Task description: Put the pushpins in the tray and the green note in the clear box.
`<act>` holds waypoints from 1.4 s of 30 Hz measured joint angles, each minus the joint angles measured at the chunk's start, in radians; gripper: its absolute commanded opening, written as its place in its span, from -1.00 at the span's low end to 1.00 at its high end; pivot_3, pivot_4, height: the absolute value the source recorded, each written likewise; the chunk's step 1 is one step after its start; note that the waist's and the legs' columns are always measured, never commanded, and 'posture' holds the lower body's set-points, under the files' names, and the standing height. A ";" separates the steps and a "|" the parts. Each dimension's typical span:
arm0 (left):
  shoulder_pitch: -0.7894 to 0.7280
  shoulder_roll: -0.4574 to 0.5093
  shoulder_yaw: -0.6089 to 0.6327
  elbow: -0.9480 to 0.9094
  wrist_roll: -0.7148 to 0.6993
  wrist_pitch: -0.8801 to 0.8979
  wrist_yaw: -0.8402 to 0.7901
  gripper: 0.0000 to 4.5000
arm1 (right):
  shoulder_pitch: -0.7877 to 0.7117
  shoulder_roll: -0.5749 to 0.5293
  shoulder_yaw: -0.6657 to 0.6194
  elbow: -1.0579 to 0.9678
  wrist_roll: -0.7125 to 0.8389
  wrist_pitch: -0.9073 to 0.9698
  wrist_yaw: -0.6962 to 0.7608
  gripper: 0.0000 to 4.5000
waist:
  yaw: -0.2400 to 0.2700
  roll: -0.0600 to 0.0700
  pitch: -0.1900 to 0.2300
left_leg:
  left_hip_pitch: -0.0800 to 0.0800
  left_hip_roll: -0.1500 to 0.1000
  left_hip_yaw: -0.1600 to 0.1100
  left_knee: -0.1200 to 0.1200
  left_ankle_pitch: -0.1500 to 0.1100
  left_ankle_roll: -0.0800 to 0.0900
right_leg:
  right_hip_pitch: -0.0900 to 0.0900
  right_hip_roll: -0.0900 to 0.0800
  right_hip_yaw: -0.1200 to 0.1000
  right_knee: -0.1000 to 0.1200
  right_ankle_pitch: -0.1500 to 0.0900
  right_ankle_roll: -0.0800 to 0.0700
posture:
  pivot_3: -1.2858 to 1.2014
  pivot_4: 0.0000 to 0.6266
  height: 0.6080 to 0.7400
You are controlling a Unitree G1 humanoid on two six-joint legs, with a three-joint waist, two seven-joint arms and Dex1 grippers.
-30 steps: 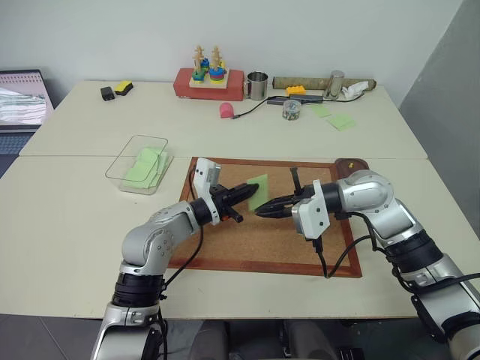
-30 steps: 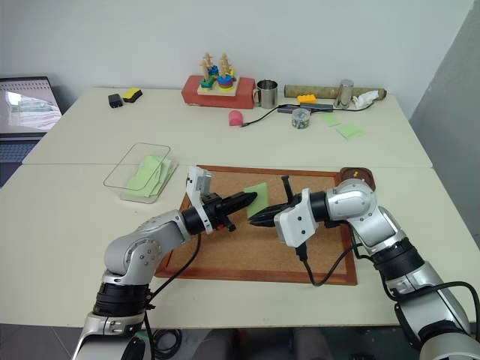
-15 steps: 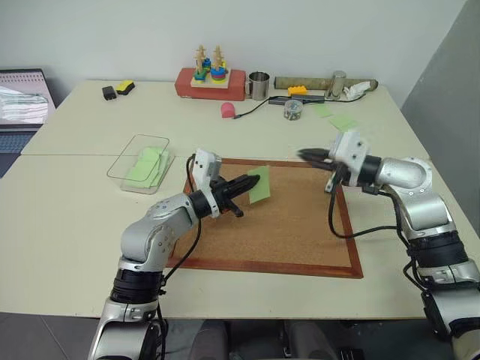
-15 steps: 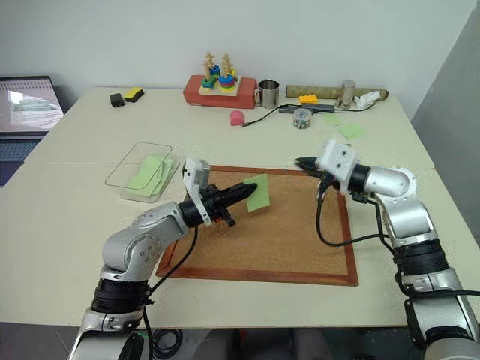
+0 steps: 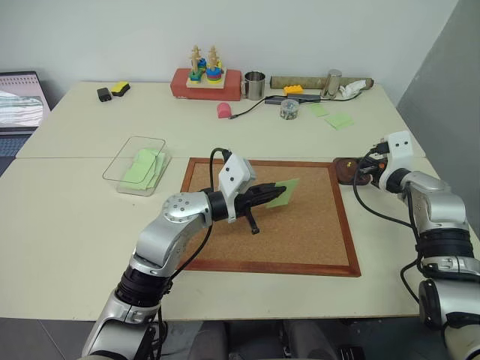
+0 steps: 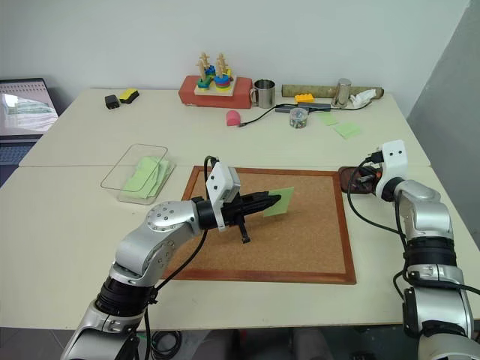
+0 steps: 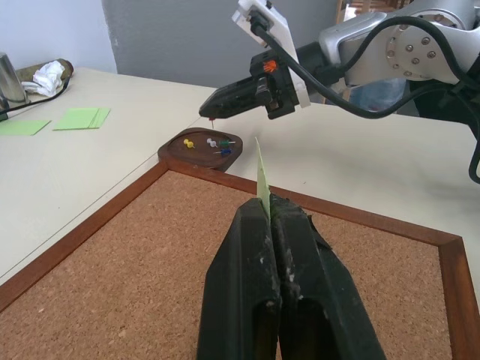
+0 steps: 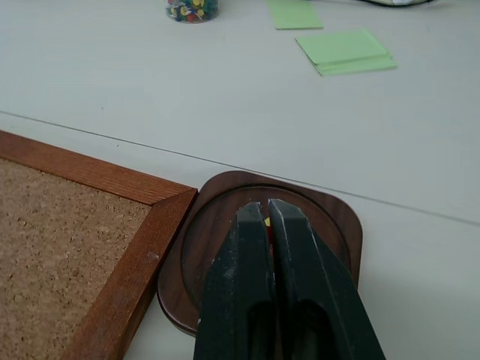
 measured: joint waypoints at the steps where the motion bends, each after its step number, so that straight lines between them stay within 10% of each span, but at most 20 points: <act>1: 0.000 0.000 0.000 0.001 0.001 0.000 -0.003 -1.00 | -0.013 0.003 -0.004 0.020 0.007 0.005 -0.002 -1.00 | 0.000 0.000 0.000 | 0.000 0.000 0.000 0.000 0.000 0.000 | 0.000 0.000 0.000 0.000 0.000 0.000 | 0.03 -0.52 1.00; 7: 0.001 0.000 0.001 0.001 0.002 -0.001 -0.011 -1.00 | -0.063 0.007 -0.013 0.136 0.010 -0.014 -0.010 -0.78 | 0.000 0.000 0.000 | 0.000 0.000 0.000 0.000 0.000 0.000 | 0.000 0.000 0.000 -0.001 0.000 0.000 | 0.03 -0.52 1.00; 24: 0.018 0.007 0.012 0.001 0.023 -0.001 -0.009 -1.00 | -0.095 0.011 -0.009 0.257 -0.002 -0.114 -0.011 0.97 | -0.001 0.000 0.000 | 0.000 0.000 0.000 0.000 0.000 0.000 | 0.000 0.000 0.000 -0.001 0.000 0.000 | 0.03 -0.52 1.00; 42: -0.065 0.048 0.273 0.159 0.030 0.019 0.184 -1.00 | 0.039 0.040 -0.010 -0.213 0.146 -0.093 0.112 0.99 | -0.008 0.000 0.000 | -0.001 0.001 -0.002 -0.001 0.000 0.000 | 0.000 0.000 -0.002 0.000 0.000 0.000 | 0.03 -0.52 1.00</act>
